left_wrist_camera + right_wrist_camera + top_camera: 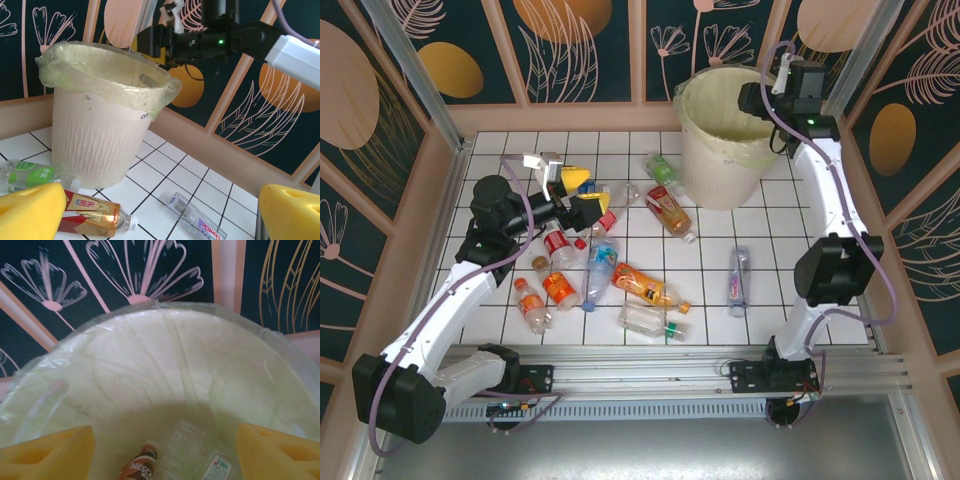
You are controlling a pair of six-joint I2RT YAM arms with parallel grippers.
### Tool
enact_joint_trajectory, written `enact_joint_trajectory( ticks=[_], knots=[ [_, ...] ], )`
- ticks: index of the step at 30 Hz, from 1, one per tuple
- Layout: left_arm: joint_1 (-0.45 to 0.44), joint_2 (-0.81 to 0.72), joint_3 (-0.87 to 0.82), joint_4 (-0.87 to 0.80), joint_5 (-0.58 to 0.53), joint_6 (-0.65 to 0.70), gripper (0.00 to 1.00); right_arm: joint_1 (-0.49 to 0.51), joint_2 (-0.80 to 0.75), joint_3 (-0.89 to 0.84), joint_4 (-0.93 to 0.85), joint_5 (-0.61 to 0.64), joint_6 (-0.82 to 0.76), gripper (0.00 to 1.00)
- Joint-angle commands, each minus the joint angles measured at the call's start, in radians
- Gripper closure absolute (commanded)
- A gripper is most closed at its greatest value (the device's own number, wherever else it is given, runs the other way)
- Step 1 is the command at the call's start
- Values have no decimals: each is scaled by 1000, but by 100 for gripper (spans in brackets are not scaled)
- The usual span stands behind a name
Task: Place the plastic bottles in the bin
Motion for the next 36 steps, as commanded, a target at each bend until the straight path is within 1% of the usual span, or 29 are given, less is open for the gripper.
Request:
enact_joint_trajectory(
  ticks=[1,6,11,15,18,22,28,31,34,36],
  knots=[
    [-6,-9,35,1,18,24,1,14,-99,-43,18,-29,-19,25],
    [-5,-4,58,-44,35,55,2,82,-232,-186,53,-44,-50,25],
    [-6,22,85,-124,81,97,1,200,-381,-350,76,-59,-81,24],
    [-6,34,139,-193,100,141,2,280,-479,-488,85,-99,-62,24],
    [-6,43,161,-247,123,175,1,342,-541,-590,54,-142,-40,25],
    [-6,67,212,-368,209,270,1,429,-626,-733,19,-178,-4,27],
    [-6,95,289,-542,247,336,2,551,-710,-868,-46,-196,58,28],
    [-6,90,298,-588,255,316,1,616,-725,-908,-70,-188,86,29],
    [-6,52,256,-575,273,252,1,695,-727,-939,-87,-159,108,30],
    [-6,8,218,-564,247,205,2,735,-723,-952,-91,-141,121,30]
  ],
)
